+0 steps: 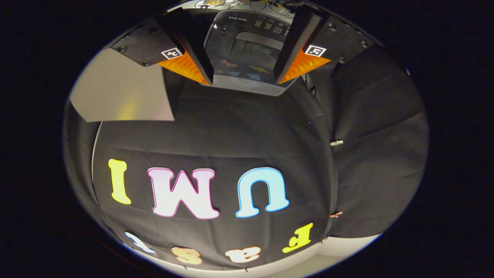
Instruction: Put the clothes into the washing machine and then close the washing machine lid.
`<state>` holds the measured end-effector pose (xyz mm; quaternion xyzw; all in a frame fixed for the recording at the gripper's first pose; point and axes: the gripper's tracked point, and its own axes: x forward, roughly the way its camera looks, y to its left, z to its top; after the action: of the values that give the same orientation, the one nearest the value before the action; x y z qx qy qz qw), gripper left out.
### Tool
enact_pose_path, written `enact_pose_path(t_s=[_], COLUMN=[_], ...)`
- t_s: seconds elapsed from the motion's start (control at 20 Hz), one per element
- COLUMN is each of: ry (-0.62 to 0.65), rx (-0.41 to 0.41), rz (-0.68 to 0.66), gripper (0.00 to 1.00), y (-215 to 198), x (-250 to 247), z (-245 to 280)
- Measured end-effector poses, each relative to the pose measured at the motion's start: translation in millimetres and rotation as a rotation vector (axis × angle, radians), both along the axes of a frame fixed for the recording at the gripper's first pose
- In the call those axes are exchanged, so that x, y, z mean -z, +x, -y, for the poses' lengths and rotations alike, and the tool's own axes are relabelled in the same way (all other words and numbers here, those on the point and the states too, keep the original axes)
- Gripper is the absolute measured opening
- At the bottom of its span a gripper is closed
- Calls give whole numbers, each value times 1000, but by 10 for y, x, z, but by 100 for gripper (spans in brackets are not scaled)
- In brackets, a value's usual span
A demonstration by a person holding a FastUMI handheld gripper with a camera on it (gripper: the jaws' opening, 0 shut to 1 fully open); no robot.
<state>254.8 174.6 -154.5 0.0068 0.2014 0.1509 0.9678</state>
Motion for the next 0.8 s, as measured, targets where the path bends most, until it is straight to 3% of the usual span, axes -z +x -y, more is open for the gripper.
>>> enact_pose_path(t_s=[0.3,0.8], ry=[-5,-60], rx=[32,161], rz=[163,300], gripper=[99,98], y=[-460,-1415], x=[-651,-1056], z=[548,1600])
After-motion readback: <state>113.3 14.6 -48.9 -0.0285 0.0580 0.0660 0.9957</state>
